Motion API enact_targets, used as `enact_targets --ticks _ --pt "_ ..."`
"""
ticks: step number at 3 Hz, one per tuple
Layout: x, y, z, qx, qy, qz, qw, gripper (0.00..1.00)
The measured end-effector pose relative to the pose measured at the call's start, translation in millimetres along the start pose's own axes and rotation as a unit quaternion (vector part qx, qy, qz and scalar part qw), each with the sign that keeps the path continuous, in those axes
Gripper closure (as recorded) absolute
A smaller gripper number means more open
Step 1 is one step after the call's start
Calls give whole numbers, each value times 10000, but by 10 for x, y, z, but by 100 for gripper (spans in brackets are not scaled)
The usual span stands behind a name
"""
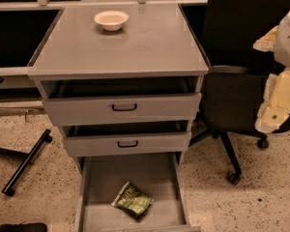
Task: Pick green jalapeno chip bag from bottom drawer and place on counter
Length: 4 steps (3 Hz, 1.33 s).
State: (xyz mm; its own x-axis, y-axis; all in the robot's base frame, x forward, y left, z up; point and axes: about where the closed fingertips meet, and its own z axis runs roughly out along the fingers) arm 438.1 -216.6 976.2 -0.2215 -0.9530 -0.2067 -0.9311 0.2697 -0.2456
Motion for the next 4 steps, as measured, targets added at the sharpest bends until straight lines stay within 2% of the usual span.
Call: enact_targets --ticks 1,2,3,4 --pt "0 0 0 0 0 0 10000 0" --pt "-26 65 188 -86 12 -90 9999 0" --pt "-46 331 788 -476 -329 -49 9983 0" --pt "135 705 1863 -1092 -669 402 9910 0"
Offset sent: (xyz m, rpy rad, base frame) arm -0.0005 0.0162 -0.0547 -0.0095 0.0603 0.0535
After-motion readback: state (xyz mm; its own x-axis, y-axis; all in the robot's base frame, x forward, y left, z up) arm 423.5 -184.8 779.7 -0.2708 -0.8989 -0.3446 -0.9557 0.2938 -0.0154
